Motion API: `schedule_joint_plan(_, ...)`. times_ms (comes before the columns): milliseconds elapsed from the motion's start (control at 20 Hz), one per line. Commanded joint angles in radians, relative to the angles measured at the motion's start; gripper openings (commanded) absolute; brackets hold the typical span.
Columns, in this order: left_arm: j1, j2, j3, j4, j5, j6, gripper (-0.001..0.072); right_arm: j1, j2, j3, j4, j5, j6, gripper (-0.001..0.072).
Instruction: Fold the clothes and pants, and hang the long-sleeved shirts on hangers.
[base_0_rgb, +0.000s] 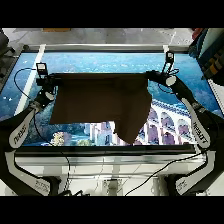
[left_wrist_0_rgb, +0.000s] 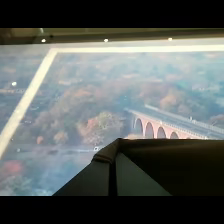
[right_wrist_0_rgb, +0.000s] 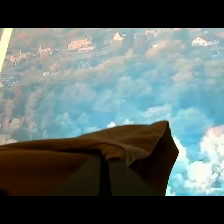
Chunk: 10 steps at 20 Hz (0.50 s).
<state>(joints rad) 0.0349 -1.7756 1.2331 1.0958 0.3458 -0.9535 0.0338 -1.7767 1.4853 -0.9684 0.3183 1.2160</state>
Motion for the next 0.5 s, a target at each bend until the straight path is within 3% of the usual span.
schedule_joint_plan(0,-0.002,-0.037,0.003,0.033,-0.002,-0.003,0.0014,0.016,-0.034,0.000,0.003,0.009,0.003,0.0010)
schedule_joint_plan(150,0.002,-0.036,0.003,0.028,-0.069,-0.003,0.0014,0.016,-0.043,0.000,-0.004,0.056,0.003,0.0010)
schedule_joint_plan(450,0.063,0.080,0.003,0.031,-0.530,0.000,0.0011,0.008,-0.043,0.000,-0.065,0.233,0.005,0.0009)
